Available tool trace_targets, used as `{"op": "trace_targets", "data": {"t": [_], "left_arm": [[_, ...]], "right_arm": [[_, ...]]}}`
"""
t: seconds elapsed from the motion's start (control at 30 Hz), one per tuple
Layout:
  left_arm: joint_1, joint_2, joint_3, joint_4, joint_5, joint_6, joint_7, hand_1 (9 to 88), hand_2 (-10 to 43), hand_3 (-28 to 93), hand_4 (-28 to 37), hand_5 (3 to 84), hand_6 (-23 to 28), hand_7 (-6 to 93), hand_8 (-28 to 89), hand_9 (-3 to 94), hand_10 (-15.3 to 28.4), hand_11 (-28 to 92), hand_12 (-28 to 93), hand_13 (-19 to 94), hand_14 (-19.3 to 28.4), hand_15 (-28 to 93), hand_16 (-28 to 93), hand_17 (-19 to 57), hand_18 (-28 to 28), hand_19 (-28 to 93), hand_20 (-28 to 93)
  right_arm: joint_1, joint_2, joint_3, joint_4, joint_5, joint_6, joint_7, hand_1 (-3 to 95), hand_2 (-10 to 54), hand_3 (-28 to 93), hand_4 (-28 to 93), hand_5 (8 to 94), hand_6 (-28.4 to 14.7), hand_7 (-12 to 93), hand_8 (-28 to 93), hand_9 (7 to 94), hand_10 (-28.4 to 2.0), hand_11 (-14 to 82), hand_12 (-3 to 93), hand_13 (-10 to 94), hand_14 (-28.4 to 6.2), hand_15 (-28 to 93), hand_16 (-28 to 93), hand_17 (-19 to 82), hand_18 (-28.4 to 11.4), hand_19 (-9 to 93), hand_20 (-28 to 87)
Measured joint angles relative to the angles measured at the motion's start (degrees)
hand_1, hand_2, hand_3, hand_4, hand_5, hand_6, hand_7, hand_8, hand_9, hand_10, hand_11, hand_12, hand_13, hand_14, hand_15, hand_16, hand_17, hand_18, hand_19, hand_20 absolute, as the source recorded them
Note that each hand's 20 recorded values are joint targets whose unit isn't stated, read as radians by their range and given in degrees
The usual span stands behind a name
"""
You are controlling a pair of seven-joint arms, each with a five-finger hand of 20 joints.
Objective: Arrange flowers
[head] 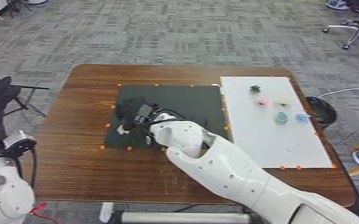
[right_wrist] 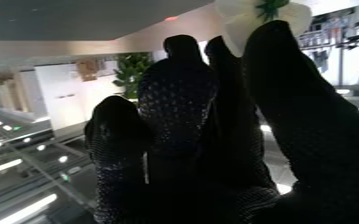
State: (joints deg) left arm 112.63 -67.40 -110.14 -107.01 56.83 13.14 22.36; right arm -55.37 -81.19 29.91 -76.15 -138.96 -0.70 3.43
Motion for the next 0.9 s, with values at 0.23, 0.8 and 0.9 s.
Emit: {"op": "trace_targets", "data": {"t": [0.23,0.8,0.9], "left_arm": [[0.0,-0.06,-0.01,0.00,0.05,-0.04,-0.05,20.1,10.8,67,-28.3,57.5,2.0,16.0,-7,56.6,15.6,24,15,43,17.1,22,0,11.6,10.7,8,21],[0.0,-0.09,-0.01,0.00,0.08,-0.07,-0.07,24.6,6.2,69,-28.3,57.5,2.0,16.2,-7,56.6,15.3,24,15,43,17.0,22,0,11.6,10.7,8,21],[0.0,-0.09,-0.01,0.00,0.08,-0.07,-0.08,24.9,6.1,69,-28.3,57.4,1.9,16.4,-7,56.6,15.3,24,15,43,17.0,22,0,11.6,10.7,8,21]], "right_arm": [[0.1,0.0,-0.2,0.1,-1.2,0.7,3.1,48.8,-5.0,61,-18,62.6,-1.2,15,4,65.2,-12.7,10.5,16.4,84,-4.2,56,35,54,-15.3,92,50],[-0.1,0.9,0.1,-1.3,-0.9,-1.8,3.3,40.9,-8.5,63,-17,60.8,-1.5,15,-7,63.0,-13.3,9.4,16.8,83,-5.3,56,34,52,-16.2,92,50],[0.1,1.3,-0.6,-1.5,-0.5,-1.7,3.7,40.7,-8.5,64,-17,60.6,-1.5,15,-7,62.9,-13.3,9.4,16.8,83,-5.4,56,34,52,-16.3,92,50]]}}
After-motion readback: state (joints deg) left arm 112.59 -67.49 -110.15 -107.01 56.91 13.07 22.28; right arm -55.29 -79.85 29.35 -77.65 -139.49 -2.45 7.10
